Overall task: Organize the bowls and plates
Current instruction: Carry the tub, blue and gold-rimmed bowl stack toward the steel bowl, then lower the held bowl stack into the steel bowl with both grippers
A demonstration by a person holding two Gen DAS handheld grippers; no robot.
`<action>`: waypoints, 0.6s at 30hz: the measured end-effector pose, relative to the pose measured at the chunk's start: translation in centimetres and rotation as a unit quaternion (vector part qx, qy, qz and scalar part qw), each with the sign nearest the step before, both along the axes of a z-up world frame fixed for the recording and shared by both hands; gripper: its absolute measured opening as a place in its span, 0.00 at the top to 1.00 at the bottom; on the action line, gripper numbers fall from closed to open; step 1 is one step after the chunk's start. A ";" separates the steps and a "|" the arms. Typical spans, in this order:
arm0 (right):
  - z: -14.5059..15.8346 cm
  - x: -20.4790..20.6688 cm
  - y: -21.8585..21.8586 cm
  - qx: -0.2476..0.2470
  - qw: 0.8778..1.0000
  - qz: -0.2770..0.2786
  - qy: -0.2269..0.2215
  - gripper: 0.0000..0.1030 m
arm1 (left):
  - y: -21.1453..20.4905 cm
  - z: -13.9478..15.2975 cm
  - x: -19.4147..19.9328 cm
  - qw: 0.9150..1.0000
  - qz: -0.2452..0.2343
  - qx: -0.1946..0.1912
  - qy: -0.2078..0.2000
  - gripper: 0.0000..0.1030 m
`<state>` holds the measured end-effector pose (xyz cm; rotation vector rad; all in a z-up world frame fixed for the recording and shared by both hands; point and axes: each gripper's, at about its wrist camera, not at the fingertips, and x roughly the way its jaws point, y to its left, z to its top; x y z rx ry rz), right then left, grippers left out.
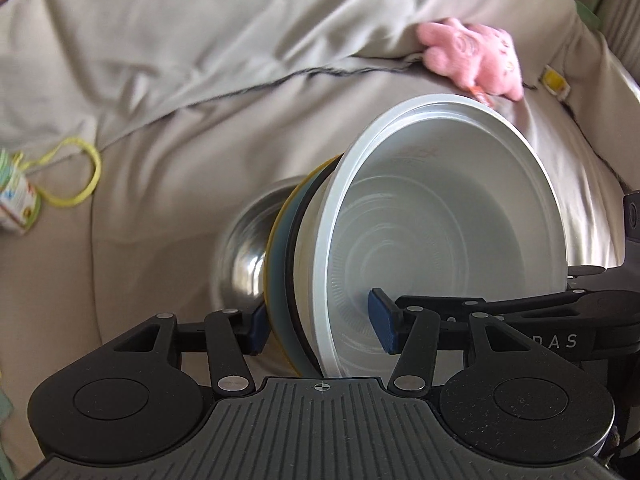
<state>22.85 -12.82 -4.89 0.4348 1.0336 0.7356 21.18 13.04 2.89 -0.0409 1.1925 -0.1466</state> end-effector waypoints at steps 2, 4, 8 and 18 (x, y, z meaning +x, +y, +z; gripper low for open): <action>-0.3 -0.3 1.5 -0.013 1.000 0.009 0.010 0.51 | 1.7 -1.2 -0.2 1.000 0.012 -0.016 0.008 0.46; -0.8 -0.1 2.9 -0.030 0.999 0.014 0.022 0.51 | 3.0 -2.5 -0.2 0.999 0.023 -0.035 0.014 0.46; -1.4 0.5 5.0 -0.068 0.997 0.017 0.030 0.51 | 5.0 -4.2 -0.5 0.997 0.038 -0.068 0.000 0.46; -1.5 1.9 6.8 -0.130 0.990 0.014 0.057 0.50 | 4.5 -4.9 -1.3 0.995 0.045 -0.011 -0.090 0.60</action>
